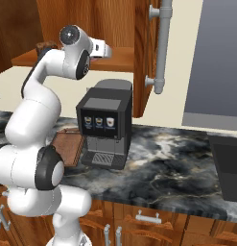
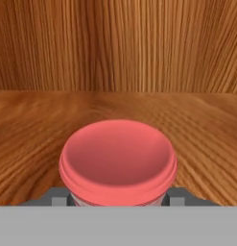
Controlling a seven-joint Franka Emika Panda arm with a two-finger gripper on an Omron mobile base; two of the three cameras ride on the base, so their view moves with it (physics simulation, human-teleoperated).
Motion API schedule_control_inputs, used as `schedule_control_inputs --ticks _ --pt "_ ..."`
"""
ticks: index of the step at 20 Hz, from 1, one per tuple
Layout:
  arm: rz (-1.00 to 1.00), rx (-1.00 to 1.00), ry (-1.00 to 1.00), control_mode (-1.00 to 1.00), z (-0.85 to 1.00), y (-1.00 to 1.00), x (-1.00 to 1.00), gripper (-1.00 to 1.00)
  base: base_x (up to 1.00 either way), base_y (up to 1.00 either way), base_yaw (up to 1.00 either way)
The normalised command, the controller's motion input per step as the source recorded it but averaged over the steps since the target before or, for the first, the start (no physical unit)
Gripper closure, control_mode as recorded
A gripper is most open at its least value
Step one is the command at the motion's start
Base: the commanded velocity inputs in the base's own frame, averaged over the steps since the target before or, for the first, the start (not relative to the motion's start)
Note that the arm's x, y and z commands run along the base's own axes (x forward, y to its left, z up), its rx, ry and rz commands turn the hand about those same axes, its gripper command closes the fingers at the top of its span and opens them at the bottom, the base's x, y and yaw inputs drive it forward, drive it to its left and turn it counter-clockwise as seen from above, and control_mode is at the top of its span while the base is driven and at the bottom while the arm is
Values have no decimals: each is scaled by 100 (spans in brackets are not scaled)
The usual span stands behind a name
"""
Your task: Pick the bread, place it on the cutting board, pick the jam, place it on the counter, and close the cabinet.
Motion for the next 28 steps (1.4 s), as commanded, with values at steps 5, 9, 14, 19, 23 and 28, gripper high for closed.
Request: schedule_control_inputs --ticks 5,9,14,19,23,28 --pt "0 0 0 -100 0 -3 -51 100 0 0 0" --pt "0 0 0 -100 0 -4 -46 100 0 0 0" --pt "0 0 0 -100 -1 -7 -49 100 0 0 0" --pt "0 0 0 -100 -20 -10 -52 100 0 0 0" --pt "0 0 0 -100 -38 -12 -48 100 0 0 0" --pt "0 0 0 -100 -52 -16 -43 100 0 0 0"
